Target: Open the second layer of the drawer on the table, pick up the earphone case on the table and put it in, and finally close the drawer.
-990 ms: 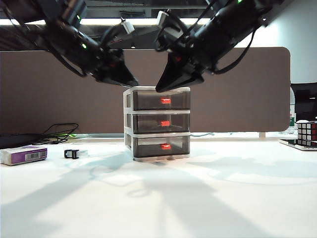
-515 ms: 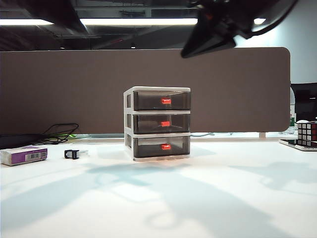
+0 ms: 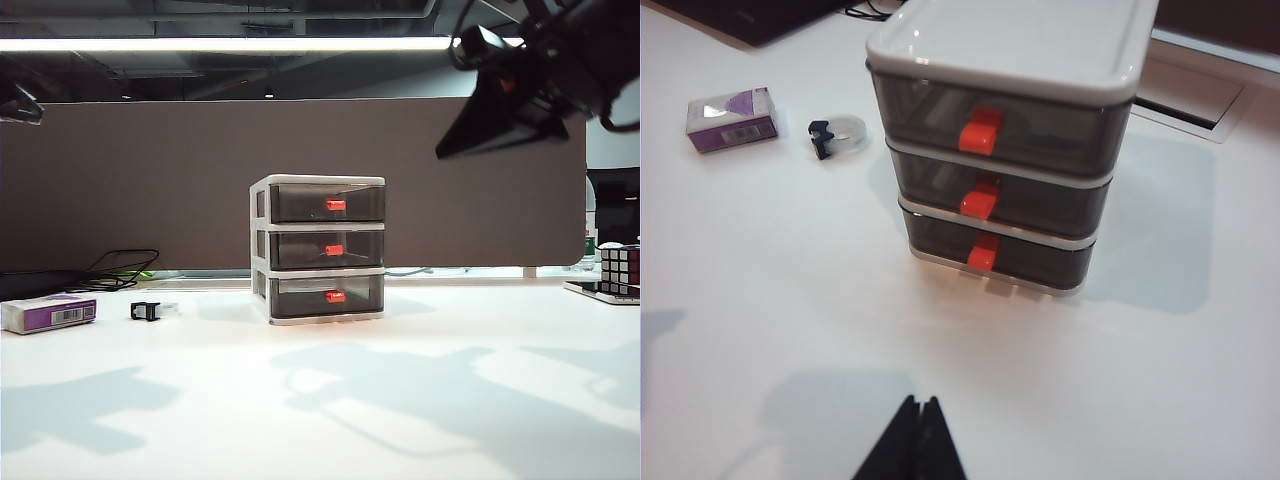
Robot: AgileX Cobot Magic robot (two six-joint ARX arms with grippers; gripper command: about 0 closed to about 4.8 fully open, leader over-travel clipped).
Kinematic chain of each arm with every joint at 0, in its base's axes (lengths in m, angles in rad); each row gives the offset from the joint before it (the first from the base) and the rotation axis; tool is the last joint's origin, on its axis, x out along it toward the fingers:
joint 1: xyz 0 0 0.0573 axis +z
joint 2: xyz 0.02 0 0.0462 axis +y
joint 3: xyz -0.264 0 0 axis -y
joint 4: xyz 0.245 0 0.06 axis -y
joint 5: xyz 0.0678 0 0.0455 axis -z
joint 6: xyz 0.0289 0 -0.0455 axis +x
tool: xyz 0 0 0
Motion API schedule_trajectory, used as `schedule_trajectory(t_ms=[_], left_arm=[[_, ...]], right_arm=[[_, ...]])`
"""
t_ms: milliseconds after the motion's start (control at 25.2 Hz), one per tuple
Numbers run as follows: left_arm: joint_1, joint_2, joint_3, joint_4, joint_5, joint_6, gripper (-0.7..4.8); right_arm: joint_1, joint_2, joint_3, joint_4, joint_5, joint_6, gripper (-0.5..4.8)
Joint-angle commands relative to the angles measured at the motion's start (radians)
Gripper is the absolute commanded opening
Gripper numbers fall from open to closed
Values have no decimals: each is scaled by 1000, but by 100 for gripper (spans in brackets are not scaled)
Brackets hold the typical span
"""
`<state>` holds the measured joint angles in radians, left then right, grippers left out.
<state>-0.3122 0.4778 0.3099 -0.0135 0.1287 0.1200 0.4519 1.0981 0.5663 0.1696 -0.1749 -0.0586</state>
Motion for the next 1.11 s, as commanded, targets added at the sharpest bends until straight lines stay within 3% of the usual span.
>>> schedule_trajectory(t_ms=[40, 515, 911, 1109], left_arm=[[2, -123, -73, 74, -58, -27, -6], [2, -273, -209, 83, -88, -50, -6], [2, -293, -233, 91, -88, -48, -6], [2, -298, -288, 190, -57, -71, -6]], right_arm=[[0, -47, -105, 163, 21, 7, -6], [0, -192, -261, 186, 54, 10, -6], [0, -492, -361, 35, 163, 18, -6], [0, -740, -439, -101, 184, 26, -6]])
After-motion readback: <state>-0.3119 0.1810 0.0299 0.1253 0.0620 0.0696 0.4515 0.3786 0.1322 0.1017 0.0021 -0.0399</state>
